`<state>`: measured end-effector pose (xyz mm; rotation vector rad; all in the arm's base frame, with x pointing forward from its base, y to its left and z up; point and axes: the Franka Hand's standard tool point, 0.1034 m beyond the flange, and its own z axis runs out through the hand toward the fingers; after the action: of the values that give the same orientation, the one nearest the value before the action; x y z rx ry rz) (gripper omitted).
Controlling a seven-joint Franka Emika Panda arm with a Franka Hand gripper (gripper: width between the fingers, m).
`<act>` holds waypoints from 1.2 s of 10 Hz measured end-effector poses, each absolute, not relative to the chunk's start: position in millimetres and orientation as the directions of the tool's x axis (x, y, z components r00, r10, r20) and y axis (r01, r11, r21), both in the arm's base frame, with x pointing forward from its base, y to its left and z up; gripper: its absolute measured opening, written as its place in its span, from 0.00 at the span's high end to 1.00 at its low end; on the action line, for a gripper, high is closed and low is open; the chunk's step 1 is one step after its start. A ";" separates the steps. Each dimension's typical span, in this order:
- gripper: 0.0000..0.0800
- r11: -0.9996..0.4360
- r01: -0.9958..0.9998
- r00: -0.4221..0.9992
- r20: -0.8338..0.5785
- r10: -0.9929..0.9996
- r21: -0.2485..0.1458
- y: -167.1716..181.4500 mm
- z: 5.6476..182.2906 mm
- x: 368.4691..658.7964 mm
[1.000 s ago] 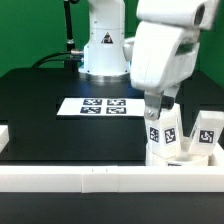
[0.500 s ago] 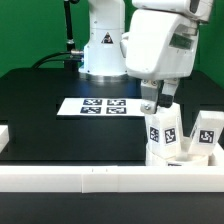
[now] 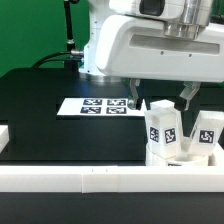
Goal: Assemble stool
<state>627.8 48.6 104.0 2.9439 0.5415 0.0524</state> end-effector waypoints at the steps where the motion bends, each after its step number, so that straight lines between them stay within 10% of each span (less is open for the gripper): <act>1: 0.19 -0.925 0.353 0.935 -0.032 0.352 0.143 48.8 102.3 621.3; 9: 0.19 -0.918 0.373 0.927 -0.025 0.373 0.134 57.7 83.0 612.7; 12: 0.52 -0.918 0.374 0.927 -0.023 0.374 0.134 58.1 83.0 613.1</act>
Offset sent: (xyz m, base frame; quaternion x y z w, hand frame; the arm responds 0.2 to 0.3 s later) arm -0.0160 0.0189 -0.0130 0.0360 0.0151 0.0053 0.9992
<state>613.1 58.1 83.0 2.9491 0.5755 0.0043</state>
